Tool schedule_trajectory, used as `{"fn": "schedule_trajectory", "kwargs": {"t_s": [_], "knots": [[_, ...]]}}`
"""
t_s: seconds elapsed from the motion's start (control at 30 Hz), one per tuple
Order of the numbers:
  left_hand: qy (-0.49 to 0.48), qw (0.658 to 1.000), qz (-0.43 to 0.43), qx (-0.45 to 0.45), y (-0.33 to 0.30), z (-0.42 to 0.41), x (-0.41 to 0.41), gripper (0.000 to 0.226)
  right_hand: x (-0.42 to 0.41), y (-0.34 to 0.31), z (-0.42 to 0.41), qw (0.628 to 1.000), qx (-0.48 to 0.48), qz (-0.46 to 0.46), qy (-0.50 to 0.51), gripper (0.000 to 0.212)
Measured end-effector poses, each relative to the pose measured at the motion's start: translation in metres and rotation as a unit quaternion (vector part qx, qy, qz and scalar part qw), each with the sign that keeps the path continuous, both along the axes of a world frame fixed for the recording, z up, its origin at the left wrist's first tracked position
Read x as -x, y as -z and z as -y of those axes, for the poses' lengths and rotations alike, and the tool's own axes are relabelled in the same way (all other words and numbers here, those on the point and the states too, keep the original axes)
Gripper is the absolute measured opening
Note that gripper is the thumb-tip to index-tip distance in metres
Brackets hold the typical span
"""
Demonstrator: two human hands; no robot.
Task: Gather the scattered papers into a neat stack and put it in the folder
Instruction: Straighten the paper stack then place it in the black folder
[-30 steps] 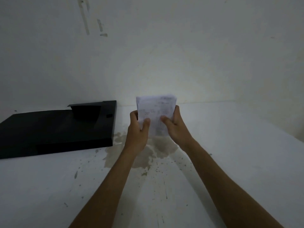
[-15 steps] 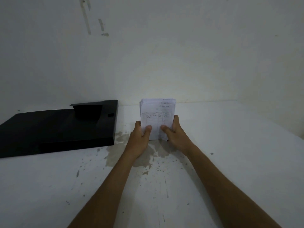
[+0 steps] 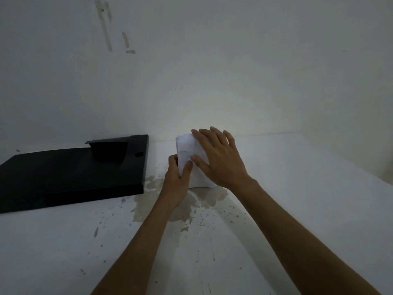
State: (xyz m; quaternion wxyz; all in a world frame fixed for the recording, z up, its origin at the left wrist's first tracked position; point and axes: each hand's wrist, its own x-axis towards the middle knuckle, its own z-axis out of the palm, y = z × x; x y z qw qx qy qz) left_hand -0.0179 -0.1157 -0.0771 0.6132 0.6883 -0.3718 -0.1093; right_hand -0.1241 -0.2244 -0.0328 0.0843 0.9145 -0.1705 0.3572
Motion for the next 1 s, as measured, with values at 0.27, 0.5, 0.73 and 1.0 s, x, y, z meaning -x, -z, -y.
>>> {"fn": "schedule_trajectory", "kwargs": {"t_s": [0.27,0.5,0.73,1.0], "knots": [[-0.003,1.0,0.0,-0.004,-0.001,0.004,0.003,0.03,-0.002,-0.009,0.002,0.999,0.028,-0.024,-0.007,0.059],[-0.002,1.0,0.008,-0.008,0.0,0.004,0.003,0.047,-0.004,-0.015,-0.001,0.998,0.035,-0.045,-0.02,0.058],[0.013,1.0,0.021,-0.012,-0.001,0.002,0.004,0.049,-0.01,-0.016,-0.006,0.996,0.033,-0.068,-0.044,0.062],[0.038,0.999,-0.013,0.001,-0.002,-0.002,0.003,0.033,0.01,0.005,0.006,0.921,-0.342,0.173,-0.076,0.072]]}}
